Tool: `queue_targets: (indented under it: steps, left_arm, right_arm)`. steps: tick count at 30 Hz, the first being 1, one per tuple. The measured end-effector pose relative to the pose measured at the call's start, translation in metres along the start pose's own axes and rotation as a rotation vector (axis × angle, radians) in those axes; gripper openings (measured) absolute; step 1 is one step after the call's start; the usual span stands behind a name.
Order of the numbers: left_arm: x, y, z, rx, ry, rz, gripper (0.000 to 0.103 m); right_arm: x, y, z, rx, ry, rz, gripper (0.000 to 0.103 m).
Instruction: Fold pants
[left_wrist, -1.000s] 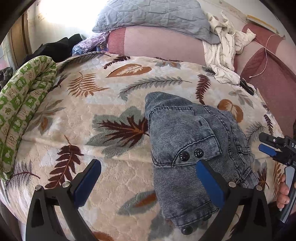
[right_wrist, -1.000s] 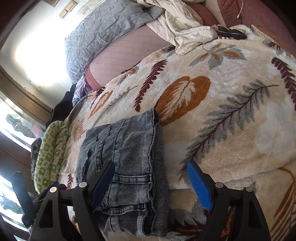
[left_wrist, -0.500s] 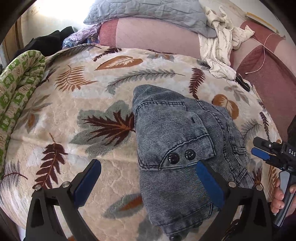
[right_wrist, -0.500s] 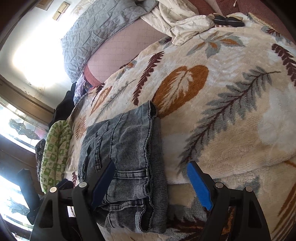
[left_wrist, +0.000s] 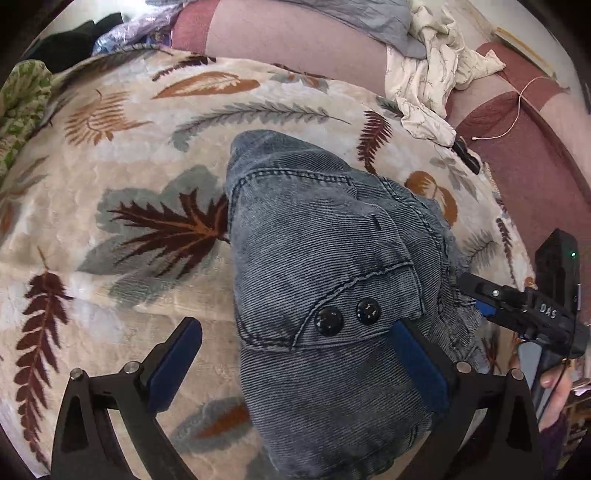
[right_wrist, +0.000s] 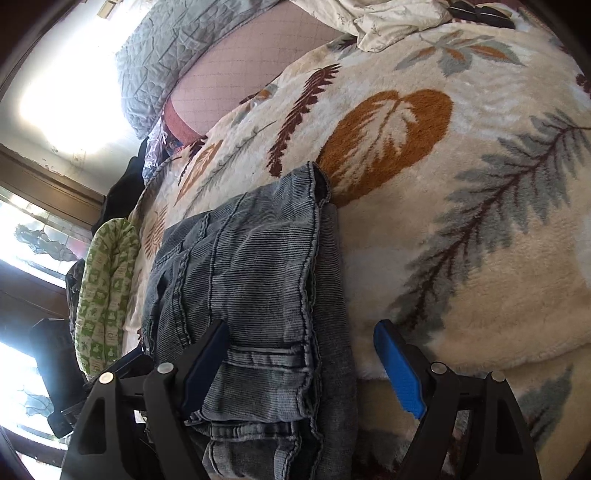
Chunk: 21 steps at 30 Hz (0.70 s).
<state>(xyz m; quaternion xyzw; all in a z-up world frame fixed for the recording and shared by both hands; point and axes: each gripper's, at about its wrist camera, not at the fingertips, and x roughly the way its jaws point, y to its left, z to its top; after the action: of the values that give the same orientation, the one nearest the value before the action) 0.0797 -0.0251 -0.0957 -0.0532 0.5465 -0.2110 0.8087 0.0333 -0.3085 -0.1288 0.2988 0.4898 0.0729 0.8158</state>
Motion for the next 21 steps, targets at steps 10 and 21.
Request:
queue_targets:
  steps: [10, 21]
  left_arm:
    - [0.018, 0.0, 0.007, -0.073, 0.055, -0.154, 0.102]
    - [0.008, -0.002, 0.006, -0.049, 0.025, -0.156, 0.087]
  right_arm:
    - [0.013, 0.0, 0.003, 0.031, 0.011, 0.108, 0.069]
    - [0.004, 0.019, -0.001, -0.068, -0.048, 0.085, 0.041]
